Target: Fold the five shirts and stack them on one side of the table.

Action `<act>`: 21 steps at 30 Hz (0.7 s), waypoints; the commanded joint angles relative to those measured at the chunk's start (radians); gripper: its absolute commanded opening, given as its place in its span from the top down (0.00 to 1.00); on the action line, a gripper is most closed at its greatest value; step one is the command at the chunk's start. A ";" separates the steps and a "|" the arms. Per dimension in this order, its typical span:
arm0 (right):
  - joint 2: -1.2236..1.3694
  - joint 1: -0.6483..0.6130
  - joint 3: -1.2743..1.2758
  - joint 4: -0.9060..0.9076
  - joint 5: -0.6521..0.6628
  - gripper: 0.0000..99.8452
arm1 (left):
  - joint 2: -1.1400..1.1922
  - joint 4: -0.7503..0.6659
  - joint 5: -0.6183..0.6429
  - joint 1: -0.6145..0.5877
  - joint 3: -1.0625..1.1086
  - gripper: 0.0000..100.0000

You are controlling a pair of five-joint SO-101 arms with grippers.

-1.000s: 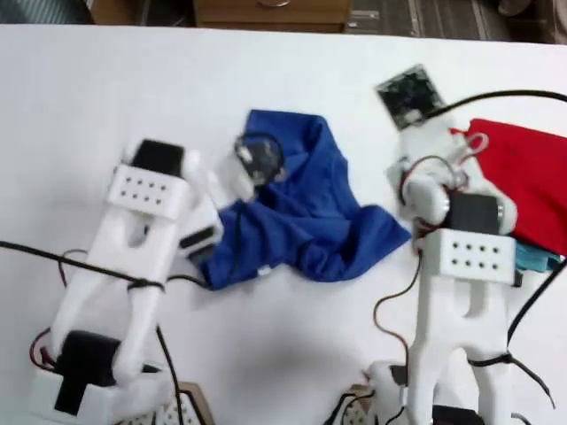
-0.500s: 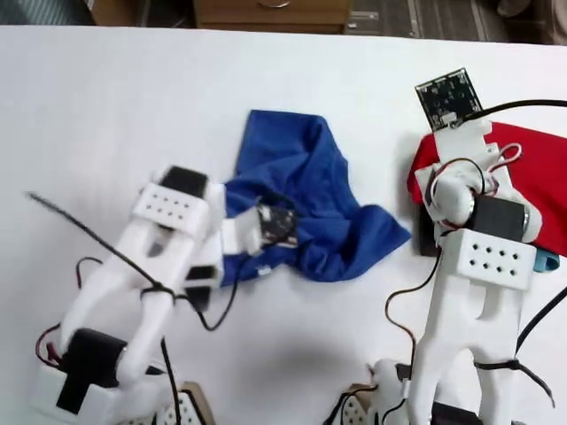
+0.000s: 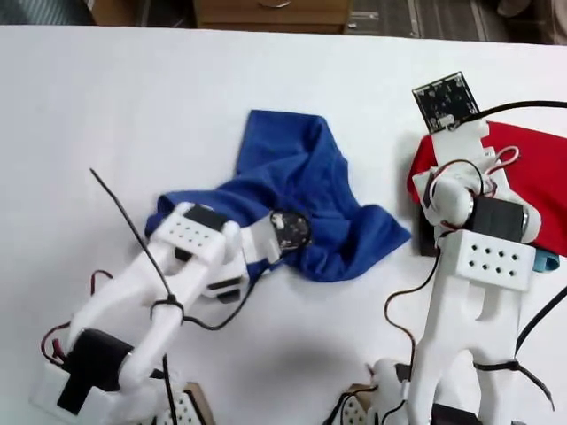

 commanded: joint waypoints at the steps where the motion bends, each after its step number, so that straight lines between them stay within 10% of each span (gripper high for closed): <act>1: -0.038 -0.007 -0.052 0.002 0.008 0.77 | -0.005 -0.020 -0.044 -0.011 0.002 0.80; 21: -0.036 -0.058 -0.052 0.002 0.000 0.77 | -0.002 -0.012 -0.143 -0.147 -0.016 0.93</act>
